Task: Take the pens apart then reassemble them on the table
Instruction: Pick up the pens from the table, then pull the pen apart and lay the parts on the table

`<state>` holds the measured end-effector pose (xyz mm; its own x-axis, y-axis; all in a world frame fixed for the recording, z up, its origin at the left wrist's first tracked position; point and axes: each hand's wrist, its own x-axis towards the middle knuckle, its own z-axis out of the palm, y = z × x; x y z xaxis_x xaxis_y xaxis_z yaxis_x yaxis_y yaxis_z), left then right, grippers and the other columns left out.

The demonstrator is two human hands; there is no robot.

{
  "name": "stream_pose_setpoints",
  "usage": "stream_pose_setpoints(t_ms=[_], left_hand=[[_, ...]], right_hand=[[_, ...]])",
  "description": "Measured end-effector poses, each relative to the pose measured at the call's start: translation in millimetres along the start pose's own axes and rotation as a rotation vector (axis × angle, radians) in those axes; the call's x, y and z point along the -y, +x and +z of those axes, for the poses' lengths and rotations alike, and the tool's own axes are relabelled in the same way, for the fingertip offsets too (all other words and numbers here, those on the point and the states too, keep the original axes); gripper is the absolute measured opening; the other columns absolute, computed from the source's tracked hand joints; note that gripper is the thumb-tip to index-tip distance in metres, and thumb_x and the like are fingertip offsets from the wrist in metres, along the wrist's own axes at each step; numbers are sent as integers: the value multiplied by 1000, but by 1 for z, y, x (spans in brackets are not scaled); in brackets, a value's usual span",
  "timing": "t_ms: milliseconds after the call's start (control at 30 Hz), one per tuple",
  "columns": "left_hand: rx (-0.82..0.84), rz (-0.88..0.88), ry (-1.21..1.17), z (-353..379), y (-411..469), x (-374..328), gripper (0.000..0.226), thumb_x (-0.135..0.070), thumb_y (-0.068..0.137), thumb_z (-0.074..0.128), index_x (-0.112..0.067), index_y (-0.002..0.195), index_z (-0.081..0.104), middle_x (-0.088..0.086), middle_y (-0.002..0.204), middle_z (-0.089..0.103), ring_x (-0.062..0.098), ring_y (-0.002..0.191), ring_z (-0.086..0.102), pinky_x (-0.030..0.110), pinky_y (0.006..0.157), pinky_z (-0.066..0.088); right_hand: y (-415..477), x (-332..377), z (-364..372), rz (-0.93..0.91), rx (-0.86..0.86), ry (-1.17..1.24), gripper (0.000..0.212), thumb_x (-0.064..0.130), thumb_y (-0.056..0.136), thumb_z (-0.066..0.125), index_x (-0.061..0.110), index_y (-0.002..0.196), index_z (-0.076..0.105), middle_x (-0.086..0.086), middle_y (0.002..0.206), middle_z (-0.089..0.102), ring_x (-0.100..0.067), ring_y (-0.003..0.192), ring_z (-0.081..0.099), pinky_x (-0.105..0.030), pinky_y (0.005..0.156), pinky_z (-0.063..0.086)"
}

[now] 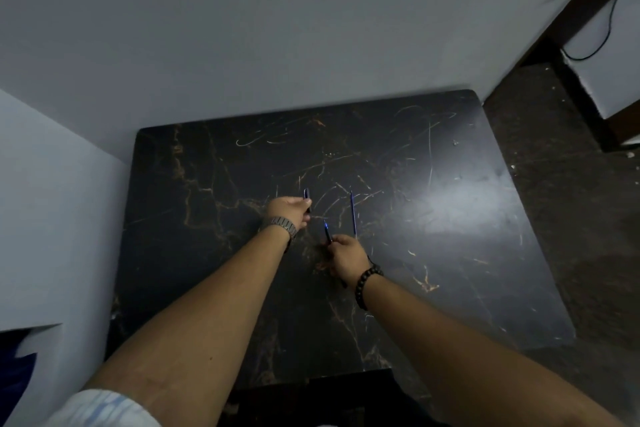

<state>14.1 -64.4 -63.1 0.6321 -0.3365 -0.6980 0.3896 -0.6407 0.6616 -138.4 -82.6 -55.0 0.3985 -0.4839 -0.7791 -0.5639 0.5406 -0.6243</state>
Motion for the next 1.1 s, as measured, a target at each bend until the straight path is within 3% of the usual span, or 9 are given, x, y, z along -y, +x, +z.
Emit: stream_pose_setpoints(t_ms=[67, 133, 267, 400, 567, 700, 800, 933, 1100], left_hand=[[-61, 26, 124, -4, 6, 5, 12, -16, 91, 69, -6, 96, 75, 6, 78, 71, 23, 79, 72, 43, 81, 63], [-91, 35, 237, -7, 11, 9, 16, -19, 89, 72, -15, 74, 71, 5, 75, 73, 25, 81, 74, 42, 82, 63], [-114, -3, 263, -6, 19, 17, 16, -23, 85, 78, -8, 86, 76, 5, 67, 71, 16, 59, 68, 32, 61, 59], [-157, -30, 233, -8, 18, 19, 22, -28, 82, 81, -8, 86, 72, 8, 70, 73, 18, 62, 71, 39, 68, 65], [-227, 75, 245, -18, 1, 26, 30, -46, 86, 70, -19, 75, 66, 7, 75, 74, 22, 68, 70, 37, 71, 60], [117, 200, 127, -10, -34, 32, 23, -31, 99, 57, -19, 90, 75, -2, 83, 74, 14, 71, 64, 27, 60, 48], [314, 175, -37, -4, -51, 48, 19, -18, 98, 60, -23, 98, 79, 0, 93, 77, 20, 84, 68, 30, 69, 54], [337, 118, -158, -7, -60, 52, 26, -11, 101, 52, -8, 121, 69, -3, 91, 74, -1, 63, 65, 18, 57, 51], [362, 89, -239, -16, -59, 52, 24, -6, 101, 49, -12, 110, 70, -6, 93, 78, 1, 64, 69, 18, 53, 52]], right_hand=[[-1, -7, -5, -9, -5, -51, 25, 5, 98, 48, 16, 97, 70, -8, 87, 72, -23, 76, 68, -34, 68, 57], [-2, -11, -10, -17, -7, -85, 23, 6, 100, 51, 16, 104, 71, -1, 88, 72, -14, 74, 67, -26, 66, 56], [-6, -13, -21, -45, -17, -132, 16, 9, 97, 60, 13, 107, 73, 3, 89, 73, -5, 76, 66, -14, 62, 53], [-7, -12, -27, -62, -19, -155, 18, 13, 93, 68, 12, 110, 73, -3, 103, 75, -16, 94, 70, -28, 83, 57], [-10, -3, -29, -103, -58, -96, 12, 10, 91, 70, 13, 102, 75, 3, 88, 74, -12, 84, 70, -19, 69, 55], [-12, 6, -23, -93, -3, 11, 13, 6, 96, 62, 1, 102, 73, -9, 83, 73, -17, 71, 70, -35, 72, 63], [-15, 12, -17, -106, 58, 71, 14, 2, 98, 57, -3, 102, 69, -15, 86, 71, -24, 75, 69, -49, 82, 60], [-23, 19, -15, -97, 196, 58, 18, -1, 100, 50, -2, 108, 67, -8, 84, 70, -17, 75, 66, -30, 74, 58], [-23, 16, -13, -53, 260, 16, 24, -3, 100, 48, -10, 116, 64, -10, 85, 68, -19, 79, 65, -42, 90, 57]])
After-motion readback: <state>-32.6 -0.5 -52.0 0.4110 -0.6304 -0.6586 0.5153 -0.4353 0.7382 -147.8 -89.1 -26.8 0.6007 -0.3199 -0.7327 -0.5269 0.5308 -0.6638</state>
